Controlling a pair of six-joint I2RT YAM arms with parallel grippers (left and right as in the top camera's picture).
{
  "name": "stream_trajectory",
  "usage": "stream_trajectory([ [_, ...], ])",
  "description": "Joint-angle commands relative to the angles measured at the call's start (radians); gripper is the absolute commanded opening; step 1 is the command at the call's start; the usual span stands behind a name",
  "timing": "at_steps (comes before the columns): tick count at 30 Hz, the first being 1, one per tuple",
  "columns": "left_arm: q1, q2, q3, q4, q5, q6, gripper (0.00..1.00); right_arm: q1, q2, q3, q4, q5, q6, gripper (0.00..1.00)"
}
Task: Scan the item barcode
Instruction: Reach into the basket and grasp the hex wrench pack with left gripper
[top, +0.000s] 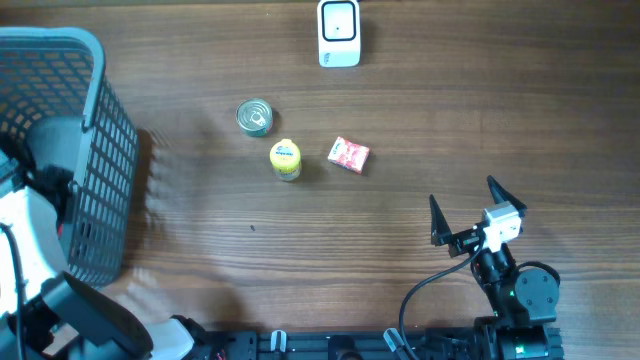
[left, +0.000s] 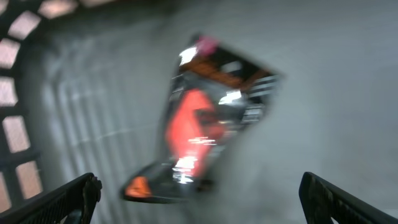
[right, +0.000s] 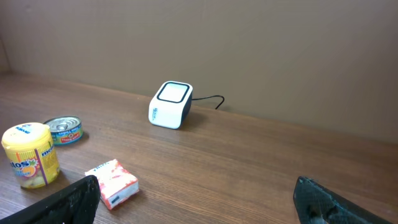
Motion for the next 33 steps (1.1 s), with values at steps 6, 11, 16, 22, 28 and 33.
stream_trajectory([
  [6,0.107,0.027,-0.029,0.082,0.056,0.089,1.00,0.002,-0.002,-0.001,0.002,0.010,0.011,1.00],
  [11,0.109,0.056,-0.029,0.113,0.056,0.115,1.00,0.002,-0.002,-0.001,0.002,0.010,0.010,1.00],
  [16,0.109,0.140,-0.029,0.149,0.056,0.137,1.00,0.002,-0.002,-0.001,0.002,0.010,0.011,1.00],
  [22,0.109,0.177,-0.029,0.171,0.061,0.137,1.00,0.002,-0.002,-0.001,0.002,0.010,0.011,1.00],
  [28,0.109,0.192,-0.029,0.166,0.104,0.136,0.79,0.002,-0.002,-0.001,0.002,0.010,0.011,1.00],
  [33,0.109,0.204,-0.029,0.159,0.135,0.136,0.62,0.002,-0.002,-0.001,0.002,0.010,0.011,1.00],
])
